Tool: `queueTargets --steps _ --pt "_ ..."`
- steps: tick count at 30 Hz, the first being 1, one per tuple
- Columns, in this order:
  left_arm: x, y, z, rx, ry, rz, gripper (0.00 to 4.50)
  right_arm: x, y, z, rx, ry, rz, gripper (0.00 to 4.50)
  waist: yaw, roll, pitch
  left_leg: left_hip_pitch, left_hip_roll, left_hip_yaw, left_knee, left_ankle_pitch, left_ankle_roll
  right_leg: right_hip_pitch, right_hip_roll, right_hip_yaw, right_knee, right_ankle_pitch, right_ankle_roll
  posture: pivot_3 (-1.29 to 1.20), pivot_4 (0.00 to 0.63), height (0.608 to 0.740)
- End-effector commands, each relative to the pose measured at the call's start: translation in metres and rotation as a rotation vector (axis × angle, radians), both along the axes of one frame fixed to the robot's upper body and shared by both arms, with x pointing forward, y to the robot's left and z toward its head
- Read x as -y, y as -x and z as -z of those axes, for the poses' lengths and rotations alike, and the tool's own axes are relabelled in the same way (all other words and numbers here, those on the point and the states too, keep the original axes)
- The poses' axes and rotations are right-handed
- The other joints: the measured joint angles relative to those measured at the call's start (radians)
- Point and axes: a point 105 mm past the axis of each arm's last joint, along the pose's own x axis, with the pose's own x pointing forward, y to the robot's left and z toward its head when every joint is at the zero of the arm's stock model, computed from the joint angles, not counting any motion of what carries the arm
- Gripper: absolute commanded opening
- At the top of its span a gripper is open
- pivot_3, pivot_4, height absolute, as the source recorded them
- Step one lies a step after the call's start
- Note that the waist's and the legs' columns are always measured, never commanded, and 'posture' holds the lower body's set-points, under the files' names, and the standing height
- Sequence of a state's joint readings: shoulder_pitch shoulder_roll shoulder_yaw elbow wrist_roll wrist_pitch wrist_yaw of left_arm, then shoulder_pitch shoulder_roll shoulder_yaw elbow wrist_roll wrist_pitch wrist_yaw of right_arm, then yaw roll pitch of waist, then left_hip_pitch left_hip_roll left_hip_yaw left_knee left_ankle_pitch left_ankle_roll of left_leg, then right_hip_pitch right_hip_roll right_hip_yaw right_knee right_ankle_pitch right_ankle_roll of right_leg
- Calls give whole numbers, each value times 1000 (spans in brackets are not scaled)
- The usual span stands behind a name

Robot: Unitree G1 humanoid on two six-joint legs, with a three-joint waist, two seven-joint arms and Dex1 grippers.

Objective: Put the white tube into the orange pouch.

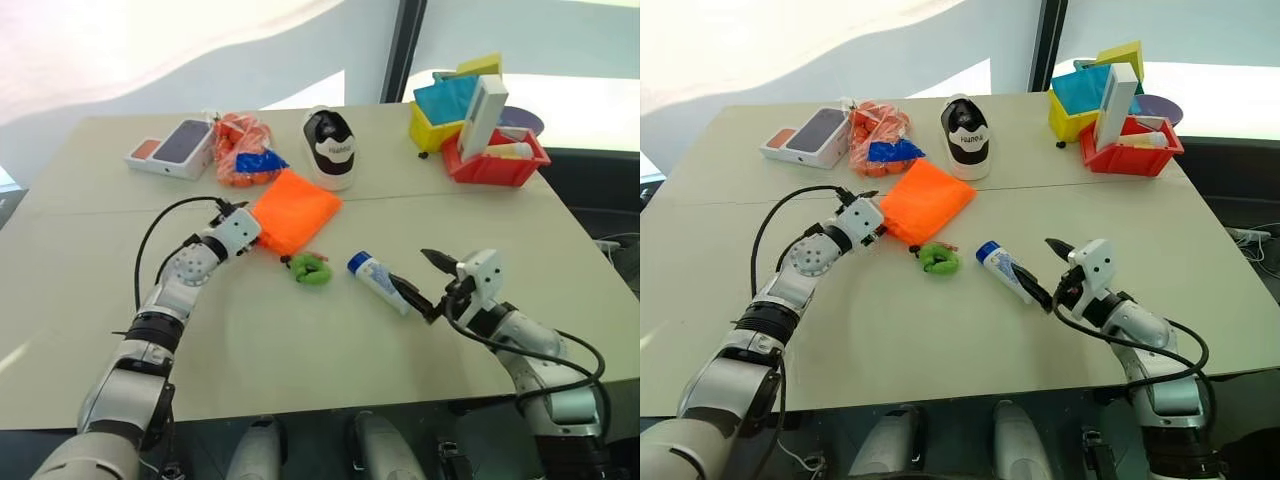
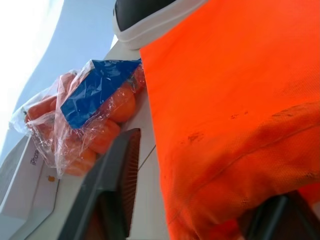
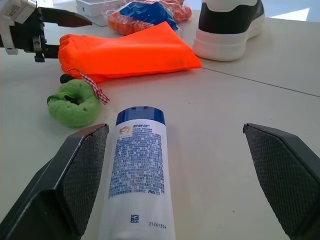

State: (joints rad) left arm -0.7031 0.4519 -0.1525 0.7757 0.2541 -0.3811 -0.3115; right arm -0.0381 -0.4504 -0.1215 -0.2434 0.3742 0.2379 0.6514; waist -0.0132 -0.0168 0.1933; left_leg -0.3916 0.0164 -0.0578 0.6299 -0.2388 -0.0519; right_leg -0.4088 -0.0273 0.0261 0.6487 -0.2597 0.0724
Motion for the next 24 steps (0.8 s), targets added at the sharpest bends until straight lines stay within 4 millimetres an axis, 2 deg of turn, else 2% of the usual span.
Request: queueTargets --steps 1,2,6,10,17,21,24 --pt "0 0 -15 53 9 30 568 -3 2 -12 55 9 -8 4500 0 0 0 0 0 0 0 0 0 0 0 0 0 0 0 0 150 740" --pt "-1 2 -15 47 16 38 81 -3 2 -12 52 14 -11 4500 0 0 0 0 0 0 0 0 0 0 0 0 0 0 0 0 150 740" --pt "-6 8 -13 32 11 54 31 -7 5 -12 40 28 -40 4500 -3 0 0 0 0 0 0 0 0 0 0 0 0 0 0 0 150 740" --pt "-20 23 -10 -14 49 52 31 -17 11 -12 24 55 -91 4500 -6 0 0 1 0 0 0 0 0 0 0 0 1 0 0 0 150 740" --pt "-55 74 -8 -172 103 13 31 -22 15 -2 -15 83 -78 4500 -6 0 0 1 1 0 -1 0 0 0 0 0 1 0 -1 0 150 740" --pt "-56 105 -5 -285 118 30 31 -18 12 7 -50 106 -49 4500 -2 0 0 1 1 0 0 0 0 0 -2 1 1 -2 -5 0 150 740" --pt "-48 132 -3 -415 144 97 31 -15 8 13 -70 98 -25 4500 -1 0 0 1 1 0 1 0 0 1 -2 1 0 -3 -5 0 150 740"
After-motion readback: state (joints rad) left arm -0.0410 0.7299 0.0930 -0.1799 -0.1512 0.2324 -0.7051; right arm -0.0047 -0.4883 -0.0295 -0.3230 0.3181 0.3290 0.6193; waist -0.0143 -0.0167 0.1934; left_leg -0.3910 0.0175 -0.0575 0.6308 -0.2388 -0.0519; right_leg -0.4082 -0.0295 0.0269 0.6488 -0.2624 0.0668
